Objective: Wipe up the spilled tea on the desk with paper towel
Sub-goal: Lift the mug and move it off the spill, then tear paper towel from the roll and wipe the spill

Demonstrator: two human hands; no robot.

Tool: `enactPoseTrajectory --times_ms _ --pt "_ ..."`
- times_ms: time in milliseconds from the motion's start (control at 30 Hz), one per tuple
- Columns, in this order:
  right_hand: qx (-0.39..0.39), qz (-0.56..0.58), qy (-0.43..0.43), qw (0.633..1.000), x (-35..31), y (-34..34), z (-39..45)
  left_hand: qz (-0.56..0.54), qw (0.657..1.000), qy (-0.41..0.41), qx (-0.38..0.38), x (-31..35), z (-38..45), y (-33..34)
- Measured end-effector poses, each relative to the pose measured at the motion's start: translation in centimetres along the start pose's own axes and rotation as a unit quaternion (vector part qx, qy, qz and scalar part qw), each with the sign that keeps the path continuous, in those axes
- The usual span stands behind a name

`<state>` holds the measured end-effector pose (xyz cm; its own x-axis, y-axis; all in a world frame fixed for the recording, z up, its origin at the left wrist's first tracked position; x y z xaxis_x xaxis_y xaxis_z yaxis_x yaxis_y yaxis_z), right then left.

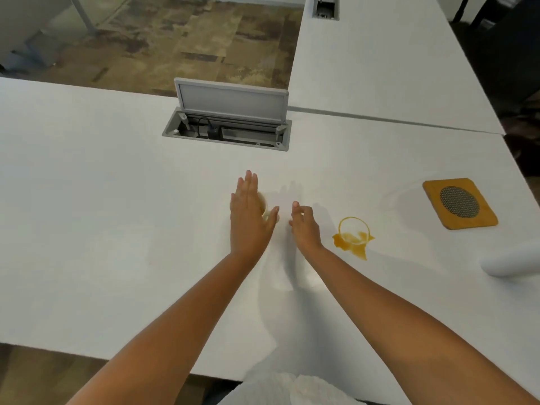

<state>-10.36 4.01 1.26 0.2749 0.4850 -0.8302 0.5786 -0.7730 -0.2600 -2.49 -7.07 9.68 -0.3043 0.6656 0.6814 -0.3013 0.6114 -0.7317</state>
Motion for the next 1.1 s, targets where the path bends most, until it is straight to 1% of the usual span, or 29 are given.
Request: enactPoseTrajectory --times_ms 33,133,267,367,500,567,633,700,800,900,967,1000,1033,1100 --pt "0.01 0.003 -0.009 1.0 -0.1 -0.7 -0.4 -0.001 0.999 0.03 -0.018 1.4 -0.1 0.8" --pt "0.047 0.025 -0.034 0.998 -0.2 -3.6 -1.7 -0.003 0.994 0.085 -0.072 4.5 -0.2 3.2" --pt "0.103 0.078 -0.043 0.991 0.2 -8.4 -3.5 -0.015 0.987 0.109 -0.117 7.6 -0.1 6.4" --pt "0.135 0.096 -0.044 0.985 0.9 -12.1 -5.0 -0.013 0.981 0.132 -0.14 10.3 -0.1 8.8" --pt "0.169 0.077 -0.046 0.981 1.8 -17.5 -7.6 -0.025 0.974 0.153 -0.166 14.6 -0.5 11.8" --pt "0.188 0.056 -0.048 0.979 2.1 -20.5 -9.1 -0.031 0.97 0.163 -0.179 17.0 -0.8 13.3" --pt "0.224 0.02 -0.064 0.972 2.1 -23.3 -10.7 -0.031 0.967 0.171 -0.187 19.3 -1.0 14.8" --pt "0.273 -0.043 -0.096 0.956 1.7 -25.8 -12.2 -0.03 0.965 0.175 -0.194 21.2 -1.1 16.2" --pt "0.351 -0.132 -0.124 0.919 0.9 -29.7 -14.2 -0.046 0.961 0.169 -0.212 23.5 -1.4 18.1" --pt "0.436 -0.213 -0.133 0.864 0.5 -34.1 -16.1 -0.067 0.958 0.165 -0.226 25.4 -1.8 19.6" --pt "0.479 -0.272 -0.107 0.828 0.8 -36.9 -17.1 -0.067 0.954 0.18 -0.231 26.5 -2.1 20.3" --pt "0.487 -0.288 -0.087 0.82 1.3 -38.1 -17.4 -0.066 0.952 0.186 -0.234 26.9 -2.2 20.5" --pt "0.488 -0.294 -0.063 0.82 1.9 -39.2 -17.7 -0.065 0.95 0.188 -0.239 27.2 -2.3 20.8" --pt "0.471 -0.295 -0.014 0.831 3.4 -41.0 -17.8 -0.061 0.948 0.189 -0.247 27.7 -2.3 21.4"
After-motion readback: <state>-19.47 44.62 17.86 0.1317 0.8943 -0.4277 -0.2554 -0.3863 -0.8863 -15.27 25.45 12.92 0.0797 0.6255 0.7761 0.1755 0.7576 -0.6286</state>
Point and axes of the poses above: each hand's wrist, its own z-axis towards the middle knuckle, its own y-axis out of the palm, x = y × z, the point moved 6 cm from there along z, towards the middle knuckle, and after that the axes turned 13 degrees about -x, right-handed, at the moved point
